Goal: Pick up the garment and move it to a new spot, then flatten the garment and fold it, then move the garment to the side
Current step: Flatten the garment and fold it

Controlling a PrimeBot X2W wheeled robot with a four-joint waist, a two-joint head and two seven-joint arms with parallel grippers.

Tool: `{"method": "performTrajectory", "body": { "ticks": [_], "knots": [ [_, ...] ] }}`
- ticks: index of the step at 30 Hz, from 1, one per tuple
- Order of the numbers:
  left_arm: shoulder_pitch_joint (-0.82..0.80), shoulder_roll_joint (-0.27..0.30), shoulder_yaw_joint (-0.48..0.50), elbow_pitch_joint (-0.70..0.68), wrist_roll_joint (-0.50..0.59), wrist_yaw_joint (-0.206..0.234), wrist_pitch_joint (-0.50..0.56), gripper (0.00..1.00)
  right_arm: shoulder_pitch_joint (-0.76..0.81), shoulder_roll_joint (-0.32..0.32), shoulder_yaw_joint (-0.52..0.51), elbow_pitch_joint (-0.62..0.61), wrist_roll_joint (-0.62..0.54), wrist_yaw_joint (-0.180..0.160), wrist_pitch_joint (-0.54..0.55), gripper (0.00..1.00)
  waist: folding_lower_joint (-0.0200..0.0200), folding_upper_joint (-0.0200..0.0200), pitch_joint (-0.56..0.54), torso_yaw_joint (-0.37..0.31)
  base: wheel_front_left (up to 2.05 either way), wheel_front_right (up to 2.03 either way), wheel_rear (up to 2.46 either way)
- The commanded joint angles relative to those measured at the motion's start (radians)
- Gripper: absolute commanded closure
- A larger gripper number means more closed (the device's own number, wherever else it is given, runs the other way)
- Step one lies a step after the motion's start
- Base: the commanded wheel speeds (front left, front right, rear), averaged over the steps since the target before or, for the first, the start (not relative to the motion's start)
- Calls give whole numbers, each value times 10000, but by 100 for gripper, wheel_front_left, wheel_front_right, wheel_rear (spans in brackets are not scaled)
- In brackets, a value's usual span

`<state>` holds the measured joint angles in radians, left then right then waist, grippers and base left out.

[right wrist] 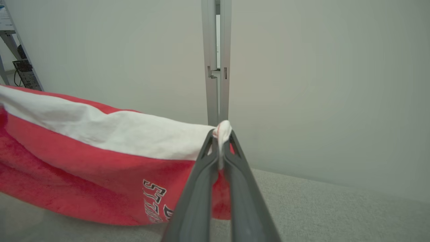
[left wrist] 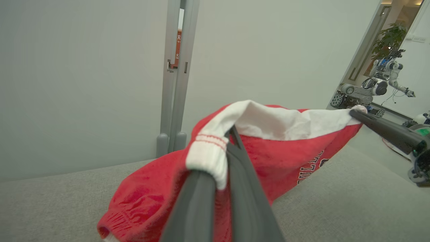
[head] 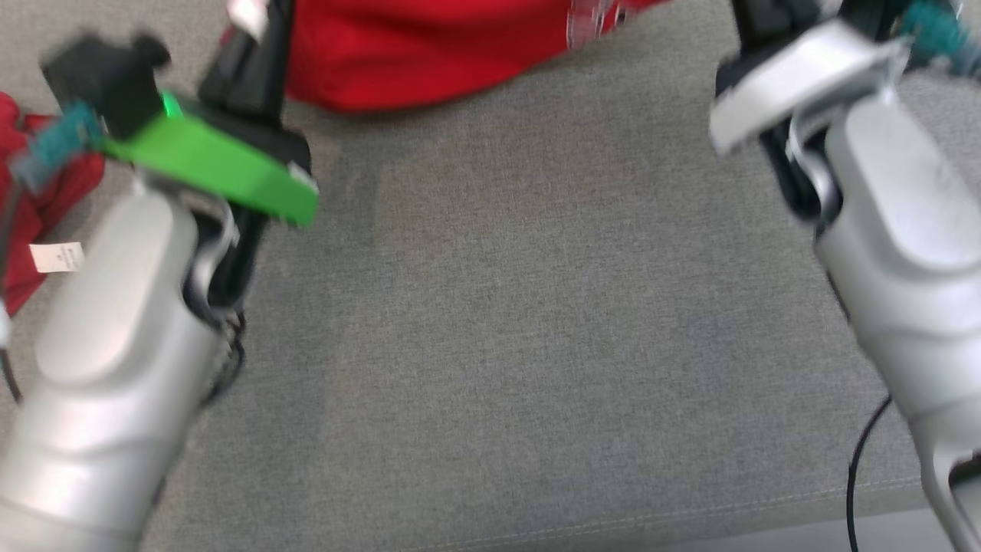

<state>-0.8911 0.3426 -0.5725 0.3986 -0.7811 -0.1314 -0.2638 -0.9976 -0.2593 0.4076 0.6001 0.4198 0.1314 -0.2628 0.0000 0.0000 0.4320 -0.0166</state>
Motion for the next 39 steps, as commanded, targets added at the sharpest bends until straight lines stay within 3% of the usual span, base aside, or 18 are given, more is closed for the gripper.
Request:
{"method": "performTrajectory", "body": {
  "ticks": [1,3,11,18,25,32,39],
  "knots": [
    [663,-115,374,-319,206,16,-3,100,640,-103,74,-231,69,-15,-30,100,0,0,-558,58,0,0,0],
    [1977,-154,653,-844,997,16,-4,100,1676,-301,198,-707,316,-15,-30,100,0,0,-879,83,0,0,0],
    [5902,-829,863,-1882,2008,17,-2,100,5134,-863,-192,-1951,948,-15,-30,100,0,0,-1857,187,0,0,0],
    [7751,-1158,161,-1943,2158,17,-4,100,7684,-963,-792,-2734,819,-15,-30,100,0,0,-2561,353,0,0,0],
    [8589,-1072,-323,-2284,2316,17,-5,100,9492,-722,-1438,-3556,893,-15,-30,100,0,0,-2781,426,0,0,0],
    [7802,-1191,-149,-2421,2284,17,-5,100,8419,-883,-1416,-3803,646,-15,-30,100,0,0,-2533,607,0,0,0],
    [6512,-1555,370,-2237,1872,17,-5,100,5358,-1262,-470,-2834,416,-16,62,100,0,0,-1786,1274,0,0,0]
  ]
}}
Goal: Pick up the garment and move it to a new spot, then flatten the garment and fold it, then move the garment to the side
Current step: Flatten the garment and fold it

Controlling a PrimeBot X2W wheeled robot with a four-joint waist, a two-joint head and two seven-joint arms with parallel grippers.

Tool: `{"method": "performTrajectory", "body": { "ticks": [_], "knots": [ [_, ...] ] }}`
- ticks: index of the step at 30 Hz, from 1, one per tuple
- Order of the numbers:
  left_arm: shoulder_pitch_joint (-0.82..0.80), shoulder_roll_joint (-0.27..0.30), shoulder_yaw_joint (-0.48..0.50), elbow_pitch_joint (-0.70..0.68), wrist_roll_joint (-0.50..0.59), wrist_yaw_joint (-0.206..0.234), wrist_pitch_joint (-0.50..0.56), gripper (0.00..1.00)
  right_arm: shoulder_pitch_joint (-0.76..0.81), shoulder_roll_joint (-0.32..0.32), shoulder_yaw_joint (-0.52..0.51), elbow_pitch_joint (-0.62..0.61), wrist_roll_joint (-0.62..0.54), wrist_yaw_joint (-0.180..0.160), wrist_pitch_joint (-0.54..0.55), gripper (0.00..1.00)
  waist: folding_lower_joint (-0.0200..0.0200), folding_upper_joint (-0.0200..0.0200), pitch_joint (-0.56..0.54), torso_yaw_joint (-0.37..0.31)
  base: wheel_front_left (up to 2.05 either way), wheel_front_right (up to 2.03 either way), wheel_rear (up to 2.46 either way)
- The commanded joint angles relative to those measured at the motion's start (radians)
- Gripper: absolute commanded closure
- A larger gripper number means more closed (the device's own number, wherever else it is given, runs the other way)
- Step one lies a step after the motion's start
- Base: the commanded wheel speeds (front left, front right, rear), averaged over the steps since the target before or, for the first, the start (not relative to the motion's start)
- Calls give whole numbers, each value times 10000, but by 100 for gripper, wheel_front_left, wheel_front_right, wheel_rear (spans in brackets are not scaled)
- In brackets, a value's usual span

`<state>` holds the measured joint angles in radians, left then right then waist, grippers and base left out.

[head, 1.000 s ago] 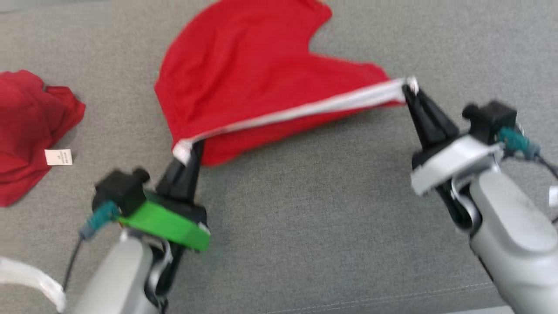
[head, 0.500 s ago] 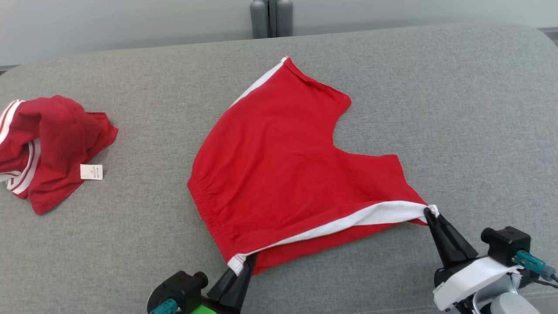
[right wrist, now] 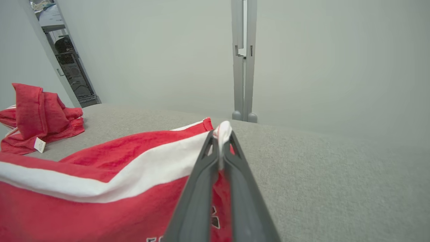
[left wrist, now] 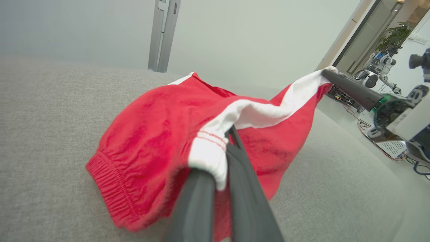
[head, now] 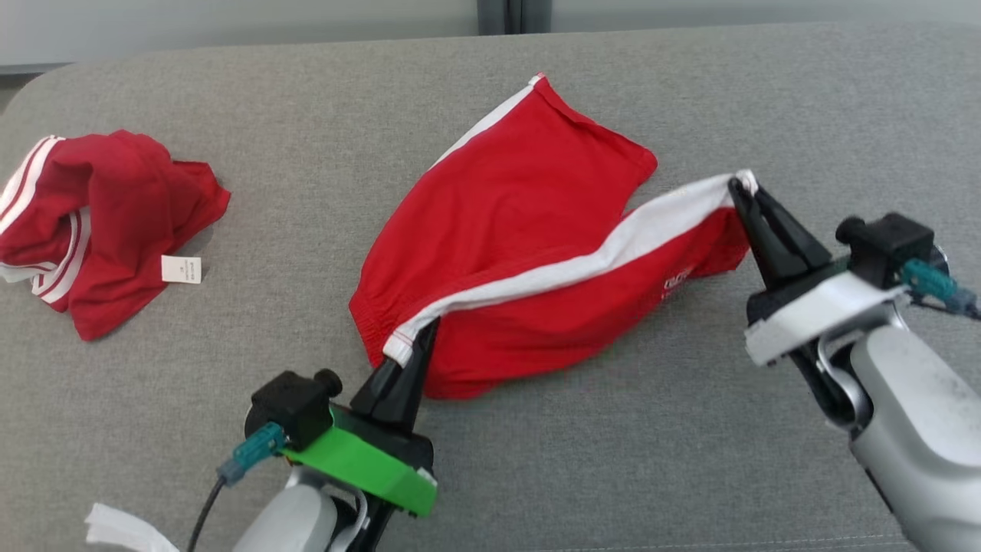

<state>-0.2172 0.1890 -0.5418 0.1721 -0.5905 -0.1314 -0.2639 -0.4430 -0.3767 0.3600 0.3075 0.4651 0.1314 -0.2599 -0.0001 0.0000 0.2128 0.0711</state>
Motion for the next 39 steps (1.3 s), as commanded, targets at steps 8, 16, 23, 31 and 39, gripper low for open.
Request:
{"method": "performTrajectory", "body": {
  "ticks": [8,16,23,31,39],
  "knots": [
    [-1831,-571,611,977,-331,16,-3,100,-3962,197,1293,3056,148,-16,394,100,1,0,1453,1347,0,0,0],
    [-3383,-1106,507,2211,-572,16,-3,100,-6428,763,1724,6098,405,-16,291,100,1,0,2237,2148,0,0,0],
    [-3990,-1327,481,2926,-278,16,-3,0,-7451,1188,2147,7792,335,-16,71,0,1,0,2520,2279,0,0,0],
    [-3282,-1348,820,2894,623,16,-3,0,-6862,1026,2321,8395,633,-16,-51,0,1,0,1918,2158,0,0,0],
    [-1595,-1100,2156,1628,1624,16,-3,0,-6019,631,2405,8809,1236,-16,-21,0,1,0,1385,2248,0,0,0]
  ]
}}
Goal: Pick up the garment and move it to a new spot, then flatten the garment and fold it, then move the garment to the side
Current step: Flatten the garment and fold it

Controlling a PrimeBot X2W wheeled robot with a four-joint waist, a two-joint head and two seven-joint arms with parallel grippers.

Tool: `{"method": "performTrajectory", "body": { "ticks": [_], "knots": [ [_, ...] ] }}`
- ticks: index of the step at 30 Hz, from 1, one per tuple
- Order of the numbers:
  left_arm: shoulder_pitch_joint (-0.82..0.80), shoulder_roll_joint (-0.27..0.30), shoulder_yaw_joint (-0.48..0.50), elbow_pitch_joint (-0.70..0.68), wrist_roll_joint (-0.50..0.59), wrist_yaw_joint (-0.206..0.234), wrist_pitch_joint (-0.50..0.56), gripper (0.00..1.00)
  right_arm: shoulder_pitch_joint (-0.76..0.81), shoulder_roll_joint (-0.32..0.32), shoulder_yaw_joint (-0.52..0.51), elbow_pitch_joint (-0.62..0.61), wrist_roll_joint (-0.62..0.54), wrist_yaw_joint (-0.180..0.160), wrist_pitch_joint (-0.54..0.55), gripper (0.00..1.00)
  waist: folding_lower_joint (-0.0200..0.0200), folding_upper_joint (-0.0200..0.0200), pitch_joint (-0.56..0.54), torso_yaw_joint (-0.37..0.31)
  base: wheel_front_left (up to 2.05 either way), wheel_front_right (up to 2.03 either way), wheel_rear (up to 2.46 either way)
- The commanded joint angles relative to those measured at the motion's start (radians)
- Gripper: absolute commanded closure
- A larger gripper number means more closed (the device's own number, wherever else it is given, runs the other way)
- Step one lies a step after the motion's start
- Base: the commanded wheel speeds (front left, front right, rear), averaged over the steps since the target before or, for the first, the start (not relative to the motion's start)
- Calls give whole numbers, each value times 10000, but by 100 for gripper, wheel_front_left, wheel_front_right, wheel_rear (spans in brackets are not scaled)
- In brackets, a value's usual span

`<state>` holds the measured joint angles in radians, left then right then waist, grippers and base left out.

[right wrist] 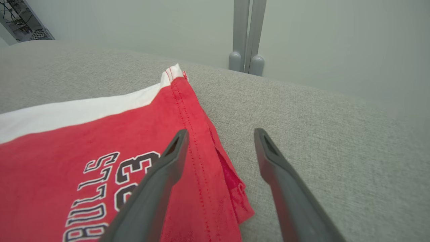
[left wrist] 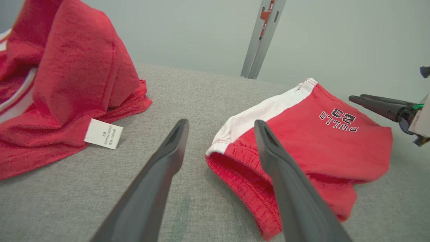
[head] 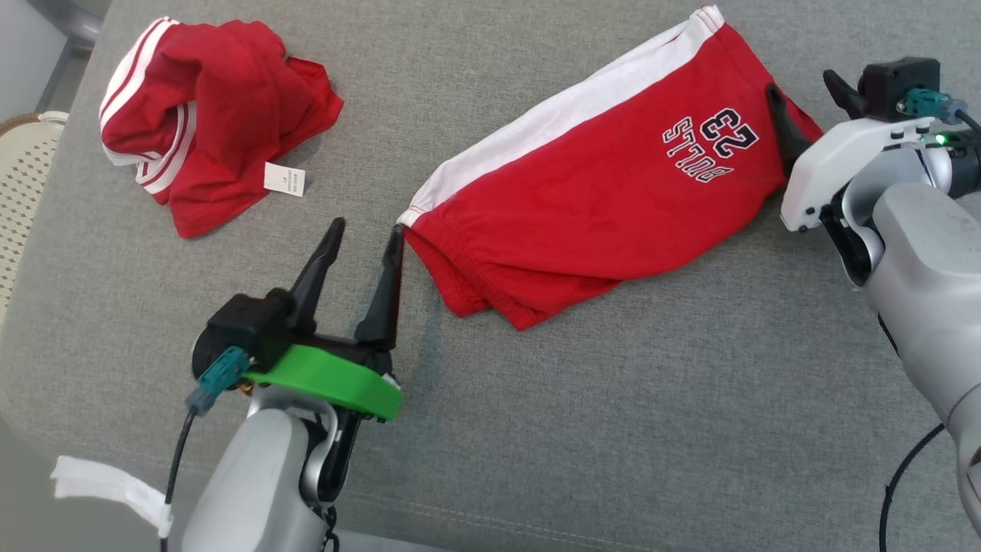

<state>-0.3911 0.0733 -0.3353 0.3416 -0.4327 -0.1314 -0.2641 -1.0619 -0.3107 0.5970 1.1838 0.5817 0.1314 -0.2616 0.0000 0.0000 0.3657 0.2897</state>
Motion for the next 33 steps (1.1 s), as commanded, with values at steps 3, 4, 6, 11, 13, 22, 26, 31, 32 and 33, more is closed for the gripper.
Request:
{"method": "performTrajectory", "body": {
  "ticks": [3,4,6,11,13,22,26,31,32,33],
  "knots": [
    [664,6,912,-626,403,26,0,0,346,-160,167,209,296,-16,201,0,0,0,-179,226,0,0,0],
    [800,-24,1129,-753,461,27,0,0,379,-220,185,245,373,-16,243,0,0,0,-171,273,0,0,0],
    [1067,-85,1574,-1023,570,25,-1,0,481,-280,231,327,534,-16,371,0,0,0,-147,329,0,0,0],
    [1463,-185,2519,-1683,853,24,0,0,557,-275,425,420,797,-16,657,71,0,0,-40,415,0,0,0],
    [1597,-214,2722,-1878,905,23,0,0,580,-267,404,417,1009,-16,710,100,0,0,-37,428,0,0,0],
    [1942,-224,2840,-2026,666,92,0,0,1052,-476,208,18,1836,-17,220,100,0,0,-461,141,0,0,0],
    [2209,-218,3050,-1918,1042,111,0,0,1728,-713,281,-537,2065,-17,14,100,0,0,-899,-250,0,0,0],
    [2631,-214,3487,-1876,1324,71,-1,0,2768,-1354,-343,-1186,2659,-17,-40,100,0,0,-1420,-764,0,0,0],
    [2695,-214,3535,-1880,1376,65,0,0,2998,-1494,-612,-1311,2787,-17,-38,100,0,0,-1482,-824,0,0,0],
    [2762,-214,3583,-1881,1407,55,-1,0,3330,-1668,-940,-1468,2890,-17,-39,100,0,0,-1552,-887,0,0,0]
  ]
}}
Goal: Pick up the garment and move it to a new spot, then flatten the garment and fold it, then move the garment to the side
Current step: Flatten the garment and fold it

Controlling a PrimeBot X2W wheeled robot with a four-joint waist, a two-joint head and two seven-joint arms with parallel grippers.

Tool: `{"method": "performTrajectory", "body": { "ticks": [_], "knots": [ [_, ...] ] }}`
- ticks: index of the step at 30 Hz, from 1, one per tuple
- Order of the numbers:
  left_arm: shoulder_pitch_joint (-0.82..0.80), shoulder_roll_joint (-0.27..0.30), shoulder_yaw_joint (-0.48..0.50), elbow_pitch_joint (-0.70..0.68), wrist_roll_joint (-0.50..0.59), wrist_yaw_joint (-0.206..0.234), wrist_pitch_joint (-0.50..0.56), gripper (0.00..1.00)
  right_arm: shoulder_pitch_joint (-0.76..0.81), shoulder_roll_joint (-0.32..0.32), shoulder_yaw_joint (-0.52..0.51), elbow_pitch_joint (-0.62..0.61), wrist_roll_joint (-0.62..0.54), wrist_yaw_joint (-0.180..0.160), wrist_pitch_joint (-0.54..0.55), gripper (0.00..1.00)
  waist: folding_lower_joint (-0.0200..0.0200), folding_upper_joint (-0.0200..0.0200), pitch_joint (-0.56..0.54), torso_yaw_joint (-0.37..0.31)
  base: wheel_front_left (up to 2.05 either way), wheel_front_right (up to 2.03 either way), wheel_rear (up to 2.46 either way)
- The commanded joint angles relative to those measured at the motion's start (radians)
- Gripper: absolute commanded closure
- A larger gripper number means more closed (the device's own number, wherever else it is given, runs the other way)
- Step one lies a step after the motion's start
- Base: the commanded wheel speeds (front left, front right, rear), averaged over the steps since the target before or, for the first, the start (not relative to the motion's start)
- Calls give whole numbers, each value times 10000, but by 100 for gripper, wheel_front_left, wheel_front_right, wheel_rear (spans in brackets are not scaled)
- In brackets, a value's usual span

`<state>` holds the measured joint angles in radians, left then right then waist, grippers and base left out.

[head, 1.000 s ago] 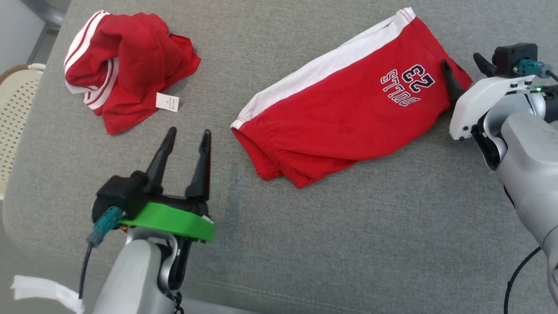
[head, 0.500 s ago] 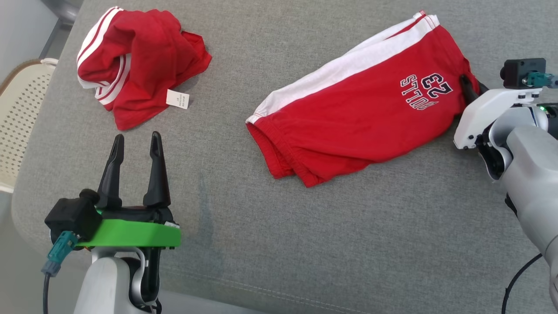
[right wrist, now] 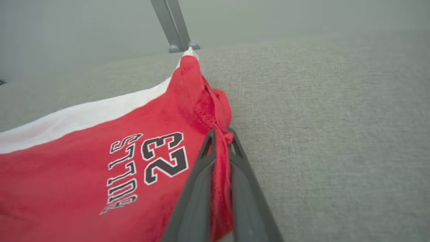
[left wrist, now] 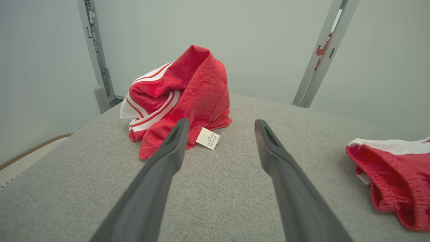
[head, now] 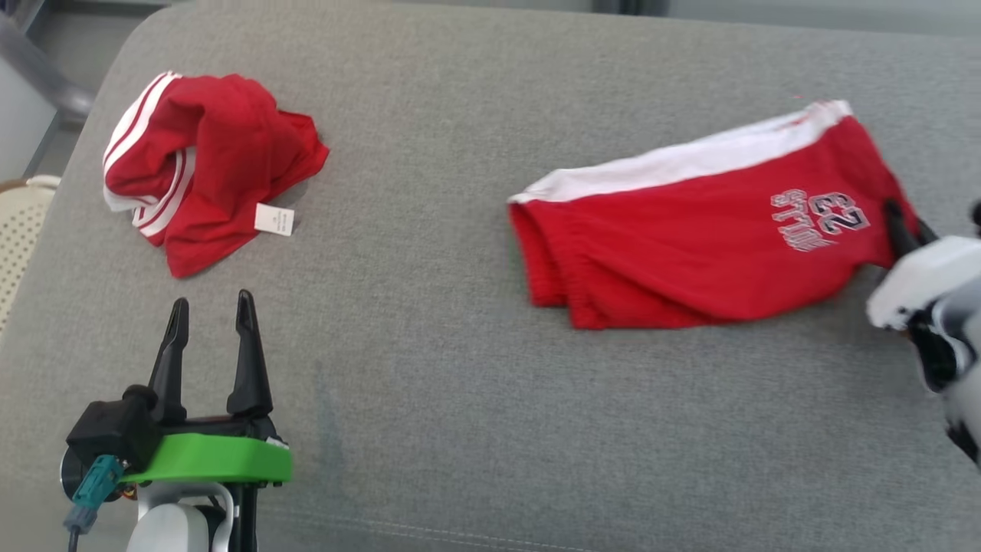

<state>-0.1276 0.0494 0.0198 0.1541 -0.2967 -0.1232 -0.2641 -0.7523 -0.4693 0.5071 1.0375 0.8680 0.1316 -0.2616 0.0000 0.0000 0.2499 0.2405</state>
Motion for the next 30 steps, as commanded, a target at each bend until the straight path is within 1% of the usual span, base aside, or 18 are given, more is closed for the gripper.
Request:
{"method": "performTrajectory", "body": {
  "ticks": [1,4,8,11,15,18,21,27,30],
  "knots": [
    [178,25,66,-9,83,-35,0,0,495,-214,-250,-119,42,-19,-37,100,0,0,-441,-440,0,0,0],
    [306,25,178,-40,143,-54,0,0,1242,-621,-1149,-480,86,-19,-37,100,0,0,-540,-589,0,0,0],
    [430,25,222,-30,236,-74,0,0,1973,-720,-2125,-672,-201,-19,-38,100,0,0,-608,-753,0,0,0],
    [421,26,251,17,250,-62,0,0,2089,-507,-2570,-940,-619,-18,-39,100,0,0,-627,-854,0,0,0],
    [351,26,267,84,274,-72,-1,0,1899,-94,-2845,-1451,-1276,-16,-40,100,0,0,-701,-948,0,0,0],
    [347,26,240,162,289,-70,-1,0,1822,327,-2927,-1982,-1717,-16,-39,100,0,0,-835,-970,0,0,0],
    [379,26,221,223,296,-75,-1,0,1842,736,-2763,-2663,-2124,-18,-39,100,0,0,-995,-969,0,0,0],
    [476,26,156,224,184,-81,-1,0,2111,1386,-1896,-3925,-2567,-16,-39,100,0,0,-1188,-884,0,0,0],
    [552,25,109,191,94,-81,0,0,2364,1736,-1331,-4355,-2448,-16,-39,100,0,0,-1200,-813,0,0,0]
  ]
}}
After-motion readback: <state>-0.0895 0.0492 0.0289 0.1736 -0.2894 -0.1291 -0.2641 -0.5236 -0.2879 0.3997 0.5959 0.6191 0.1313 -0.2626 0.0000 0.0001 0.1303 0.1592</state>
